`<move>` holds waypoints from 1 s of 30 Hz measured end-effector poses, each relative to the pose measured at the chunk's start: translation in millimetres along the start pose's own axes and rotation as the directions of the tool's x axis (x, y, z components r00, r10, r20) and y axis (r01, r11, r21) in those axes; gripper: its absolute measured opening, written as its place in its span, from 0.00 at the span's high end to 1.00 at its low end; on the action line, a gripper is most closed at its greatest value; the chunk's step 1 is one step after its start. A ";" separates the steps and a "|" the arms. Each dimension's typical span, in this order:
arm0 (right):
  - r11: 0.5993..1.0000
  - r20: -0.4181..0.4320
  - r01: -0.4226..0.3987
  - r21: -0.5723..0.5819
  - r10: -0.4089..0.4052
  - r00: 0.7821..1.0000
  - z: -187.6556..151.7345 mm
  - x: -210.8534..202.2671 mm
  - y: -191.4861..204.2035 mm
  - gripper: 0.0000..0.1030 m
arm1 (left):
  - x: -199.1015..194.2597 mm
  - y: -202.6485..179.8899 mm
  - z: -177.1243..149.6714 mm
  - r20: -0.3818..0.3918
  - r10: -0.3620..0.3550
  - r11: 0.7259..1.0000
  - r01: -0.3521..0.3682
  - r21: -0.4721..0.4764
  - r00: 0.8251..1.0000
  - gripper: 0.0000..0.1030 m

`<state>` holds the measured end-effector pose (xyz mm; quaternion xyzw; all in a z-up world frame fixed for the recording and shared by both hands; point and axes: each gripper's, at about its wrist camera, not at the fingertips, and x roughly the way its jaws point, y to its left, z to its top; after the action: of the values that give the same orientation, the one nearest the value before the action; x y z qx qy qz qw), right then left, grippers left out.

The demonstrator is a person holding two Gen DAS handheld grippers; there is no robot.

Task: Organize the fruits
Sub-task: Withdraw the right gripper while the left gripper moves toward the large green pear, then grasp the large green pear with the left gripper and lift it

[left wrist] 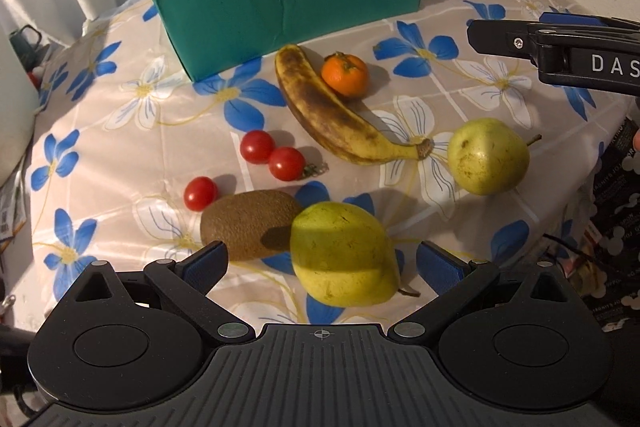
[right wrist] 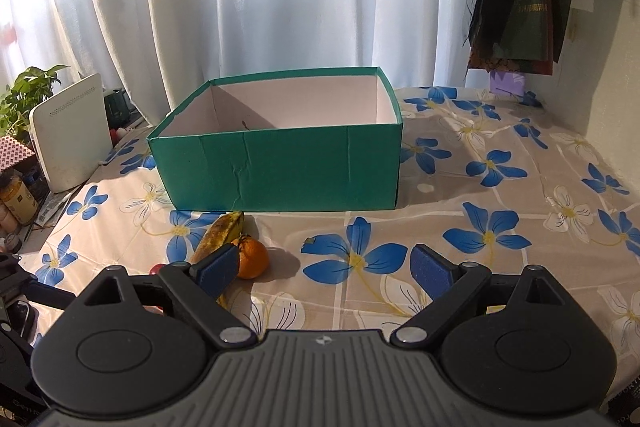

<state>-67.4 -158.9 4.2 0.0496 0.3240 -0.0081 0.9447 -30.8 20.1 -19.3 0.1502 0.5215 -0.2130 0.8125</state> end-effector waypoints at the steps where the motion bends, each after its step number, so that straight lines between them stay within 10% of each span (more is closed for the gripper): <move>1: 1.000 -0.003 -0.004 0.000 0.004 1.000 -1.2 -0.5 -0.3 0.10 | 1.7 0.5 -0.2 -0.012 -0.006 1.000 0.006 -0.017 1.000 0.00; 13: 0.998 -0.027 -0.053 0.015 0.054 0.998 -12.8 -2.3 -16.9 0.10 | 33.6 23.8 8.7 -0.146 -0.081 0.940 0.027 -0.340 0.986 0.01; 16: 0.997 -0.040 -0.070 0.019 0.071 0.997 -15.8 -0.9 -22.4 0.10 | 37.7 20.9 10.4 -0.163 -0.068 0.930 0.004 -0.367 0.984 0.05; 18: 0.997 -0.045 -0.081 0.017 0.082 0.996 -17.1 0.0 -25.1 0.10 | 41.3 19.2 11.2 -0.183 -0.072 0.924 -0.004 -0.383 0.980 0.30; 30: 0.990 -0.058 -0.139 0.010 0.139 0.989 -23.4 0.8 -36.5 0.10 | 44.1 11.2 14.0 -0.178 -0.015 0.912 -0.059 -0.406 0.984 0.37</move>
<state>-82.8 -192.9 -17.9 0.0751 0.3474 0.0583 0.9329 1.9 14.9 -53.5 0.0011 0.6228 -0.0756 0.7787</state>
